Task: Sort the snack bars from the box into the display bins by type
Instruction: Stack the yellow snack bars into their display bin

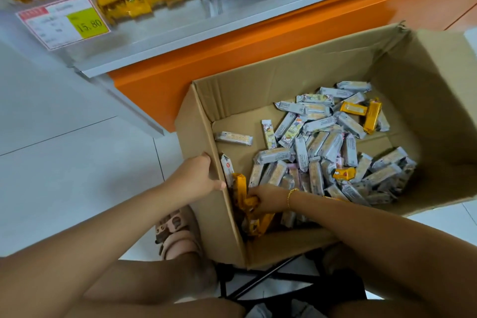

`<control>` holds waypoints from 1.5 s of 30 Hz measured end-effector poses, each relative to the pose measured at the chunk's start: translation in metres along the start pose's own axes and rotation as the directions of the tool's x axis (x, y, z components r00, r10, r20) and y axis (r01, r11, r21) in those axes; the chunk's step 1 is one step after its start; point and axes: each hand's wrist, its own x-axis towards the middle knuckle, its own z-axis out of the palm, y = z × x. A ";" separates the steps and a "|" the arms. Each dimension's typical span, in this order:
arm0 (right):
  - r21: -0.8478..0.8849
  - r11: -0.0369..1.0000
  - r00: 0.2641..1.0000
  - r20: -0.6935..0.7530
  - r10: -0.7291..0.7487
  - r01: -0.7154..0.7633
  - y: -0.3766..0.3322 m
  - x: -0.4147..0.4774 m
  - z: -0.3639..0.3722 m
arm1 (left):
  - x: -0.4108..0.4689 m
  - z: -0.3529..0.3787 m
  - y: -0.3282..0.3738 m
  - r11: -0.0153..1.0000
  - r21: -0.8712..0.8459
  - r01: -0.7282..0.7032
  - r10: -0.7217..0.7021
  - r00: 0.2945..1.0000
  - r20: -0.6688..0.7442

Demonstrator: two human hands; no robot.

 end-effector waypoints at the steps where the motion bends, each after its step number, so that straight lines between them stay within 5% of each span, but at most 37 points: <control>1: -0.020 1.000 1.000 0.006 0.007 -0.006 0.007 -0.007 -0.005 | 0.000 0.000 0.000 1.000 -0.004 -0.003 0.003 1.000 -0.002; 9: -0.123 0.991 0.998 -0.013 0.056 -0.057 0.038 -0.025 -0.013 | 0.001 0.000 -0.001 0.998 -0.055 -0.011 0.010 1.000 -0.011; 13: -0.037 0.998 0.991 0.126 -0.046 0.051 0.036 -0.022 -0.010 | 0.003 0.001 -0.004 0.998 -0.061 -0.015 0.014 1.000 -0.012; 20: -0.066 0.998 0.959 0.281 0.027 -0.009 0.048 -0.023 -0.012 | 0.007 0.003 -0.009 0.997 -0.075 -0.034 0.033 0.999 -0.014; 35: 0.359 0.927 0.967 0.254 0.013 -0.106 0.046 -0.010 0.001 | 0.007 0.005 -0.004 0.999 -0.036 -0.022 0.021 1.000 -0.011; 43: 0.530 0.841 0.969 0.247 -0.028 -0.111 0.038 -0.013 -0.007 | 0.010 0.005 -0.003 0.999 -0.035 -0.016 0.016 1.000 -0.011; 45: 0.661 0.745 0.975 0.212 -0.066 -0.093 0.038 -0.023 -0.032 | 0.011 0.003 -0.003 1.000 -0.011 -0.003 0.003 1.000 0.018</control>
